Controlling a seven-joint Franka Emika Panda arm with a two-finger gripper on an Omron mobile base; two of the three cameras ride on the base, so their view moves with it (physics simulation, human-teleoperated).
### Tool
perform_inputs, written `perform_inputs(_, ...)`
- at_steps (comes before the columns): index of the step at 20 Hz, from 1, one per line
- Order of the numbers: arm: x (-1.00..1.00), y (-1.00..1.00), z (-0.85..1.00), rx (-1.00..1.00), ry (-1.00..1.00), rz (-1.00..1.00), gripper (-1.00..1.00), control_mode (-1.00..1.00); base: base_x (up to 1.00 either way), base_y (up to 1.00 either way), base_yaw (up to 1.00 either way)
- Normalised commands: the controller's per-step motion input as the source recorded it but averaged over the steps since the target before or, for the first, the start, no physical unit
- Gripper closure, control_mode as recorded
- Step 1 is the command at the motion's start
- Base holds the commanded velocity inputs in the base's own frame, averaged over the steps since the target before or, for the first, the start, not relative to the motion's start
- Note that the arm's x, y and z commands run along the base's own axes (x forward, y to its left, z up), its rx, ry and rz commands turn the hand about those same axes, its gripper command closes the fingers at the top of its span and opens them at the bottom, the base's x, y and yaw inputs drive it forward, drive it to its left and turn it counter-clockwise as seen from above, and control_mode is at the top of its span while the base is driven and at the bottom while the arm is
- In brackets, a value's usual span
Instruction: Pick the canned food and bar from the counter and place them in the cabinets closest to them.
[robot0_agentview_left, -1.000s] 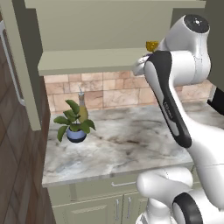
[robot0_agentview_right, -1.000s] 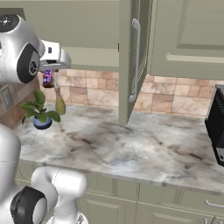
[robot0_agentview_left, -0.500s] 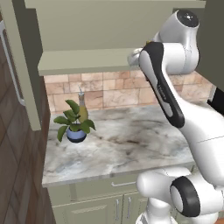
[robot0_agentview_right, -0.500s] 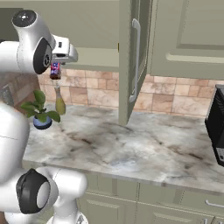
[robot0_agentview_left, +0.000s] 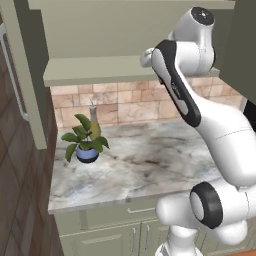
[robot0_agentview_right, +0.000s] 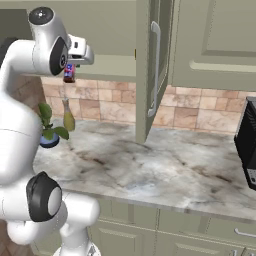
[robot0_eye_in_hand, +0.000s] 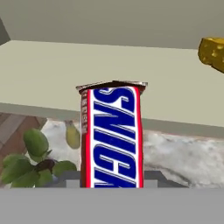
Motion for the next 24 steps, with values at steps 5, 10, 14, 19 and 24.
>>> perform_inputs(5, 0.56, 0.10, 0.00, 0.00, 0.00, 0.00, 1.00, -1.00, 0.00, 0.00, 0.00)
perform_inputs(10, 0.64, 0.07, 0.02, 0.00, 0.00, 0.00, 1.00, -1.00, 0.00, 0.00, 0.00)
perform_inputs(14, 0.68, 0.10, 0.01, 0.00, 0.00, 0.00, 1.00, -1.00, 0.00, 0.00, 0.00)
perform_inputs(19, 0.66, 0.12, 0.00, 0.00, 0.00, 0.00, 1.00, -1.00, 0.00, 0.00, 0.00)
perform_inputs(24, 0.74, 0.12, 0.00, 0.01, 0.00, 0.00, 1.00, -1.00, 0.00, 0.00, 0.00)
